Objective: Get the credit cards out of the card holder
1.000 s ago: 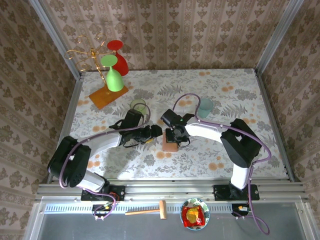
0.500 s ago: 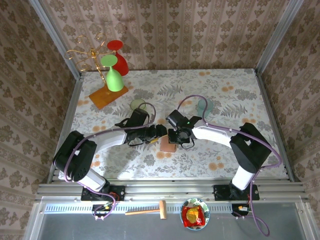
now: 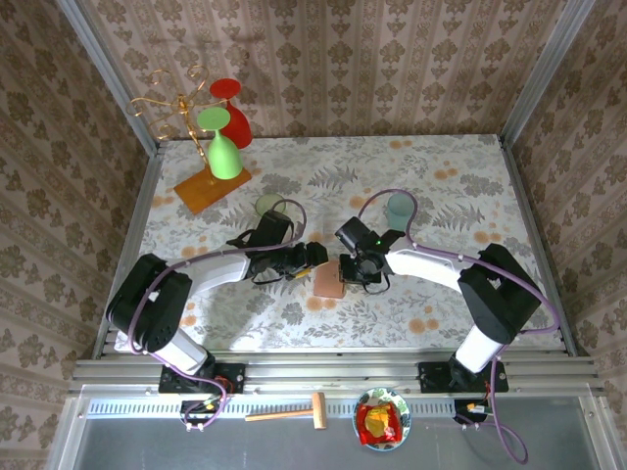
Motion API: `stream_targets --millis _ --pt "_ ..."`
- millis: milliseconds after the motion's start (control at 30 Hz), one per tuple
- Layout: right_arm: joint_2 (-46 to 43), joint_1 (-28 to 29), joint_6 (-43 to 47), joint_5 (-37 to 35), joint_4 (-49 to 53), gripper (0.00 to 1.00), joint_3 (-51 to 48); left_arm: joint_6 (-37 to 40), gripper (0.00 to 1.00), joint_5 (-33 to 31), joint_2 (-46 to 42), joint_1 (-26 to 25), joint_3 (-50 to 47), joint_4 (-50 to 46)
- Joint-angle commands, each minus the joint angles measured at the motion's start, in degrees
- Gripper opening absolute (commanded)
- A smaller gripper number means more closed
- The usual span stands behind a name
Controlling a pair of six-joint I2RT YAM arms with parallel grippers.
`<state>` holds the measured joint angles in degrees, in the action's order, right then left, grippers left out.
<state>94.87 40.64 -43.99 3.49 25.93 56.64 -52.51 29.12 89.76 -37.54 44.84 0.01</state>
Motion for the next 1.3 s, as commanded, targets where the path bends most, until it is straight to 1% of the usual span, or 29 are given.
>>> stream_targets --millis 0,433,533,833,1267 --pt "0.2 -0.3 -1.41 -0.03 -1.07 0.23 -0.72 -0.14 0.71 -0.41 0.56 -0.25 1.63 -0.72" --pt "2.52 -0.39 -0.53 -1.33 -1.76 0.21 -0.28 0.04 0.71 -0.98 0.6 -0.21 1.52 -0.9" --pt "2.52 -0.39 -0.22 -1.71 -1.42 0.16 -0.2 0.07 0.72 -1.09 0.56 -0.16 1.46 -0.89" --pt "-0.89 -0.4 1.04 -3.75 1.88 0.09 0.79 0.83 0.72 -1.3 0.09 0.55 1.04 -1.03" --pt "-6.94 -0.13 5.0 -1.38 10.13 0.08 5.73 2.48 0.73 -0.98 -2.29 3.57 0.89 -3.16"
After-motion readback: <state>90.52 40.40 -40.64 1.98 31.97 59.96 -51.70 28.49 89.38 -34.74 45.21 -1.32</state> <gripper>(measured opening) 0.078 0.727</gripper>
